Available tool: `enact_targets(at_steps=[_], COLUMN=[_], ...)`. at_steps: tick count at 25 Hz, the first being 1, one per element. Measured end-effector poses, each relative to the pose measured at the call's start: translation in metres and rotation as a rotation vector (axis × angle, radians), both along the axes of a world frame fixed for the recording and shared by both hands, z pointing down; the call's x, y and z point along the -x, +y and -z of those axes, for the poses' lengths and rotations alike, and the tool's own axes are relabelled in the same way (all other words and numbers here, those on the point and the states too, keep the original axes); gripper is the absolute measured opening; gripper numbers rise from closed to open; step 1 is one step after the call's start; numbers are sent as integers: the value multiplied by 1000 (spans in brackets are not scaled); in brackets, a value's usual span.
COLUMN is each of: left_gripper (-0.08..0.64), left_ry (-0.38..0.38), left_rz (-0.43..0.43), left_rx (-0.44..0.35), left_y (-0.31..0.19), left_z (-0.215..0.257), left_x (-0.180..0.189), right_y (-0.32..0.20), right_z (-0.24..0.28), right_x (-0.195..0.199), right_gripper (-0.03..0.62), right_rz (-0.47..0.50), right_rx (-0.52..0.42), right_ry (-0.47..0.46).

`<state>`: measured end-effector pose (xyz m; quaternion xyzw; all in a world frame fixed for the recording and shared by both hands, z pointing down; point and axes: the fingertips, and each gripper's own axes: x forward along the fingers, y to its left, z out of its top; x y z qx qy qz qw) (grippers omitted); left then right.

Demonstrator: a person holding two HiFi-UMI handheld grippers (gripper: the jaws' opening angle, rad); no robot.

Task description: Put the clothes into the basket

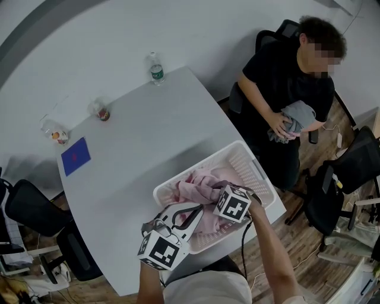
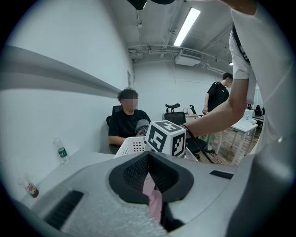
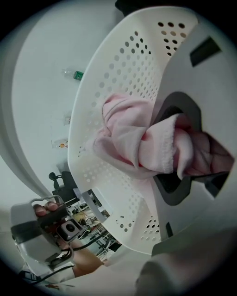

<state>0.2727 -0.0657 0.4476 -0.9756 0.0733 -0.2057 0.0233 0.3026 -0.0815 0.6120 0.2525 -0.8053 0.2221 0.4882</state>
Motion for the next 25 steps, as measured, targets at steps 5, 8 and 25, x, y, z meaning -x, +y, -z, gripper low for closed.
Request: enact_targets(at_steps=[5, 8, 25], left_gripper=[2, 2, 2], left_ry=[-1, 0, 2], left_rz=[-4, -1, 4], left_rx=[-7, -5, -15], left_y=[2, 2, 3], left_z=[-1, -2, 3], left_x=[1, 3, 4], right_y=[1, 2, 5], right_z=[-3, -5, -6], right_x=[0, 0, -1], right_gripper=[206, 220, 330], right_rz=[28, 39, 65], right_rx=[5, 5, 20], right_ry=[12, 19, 39])
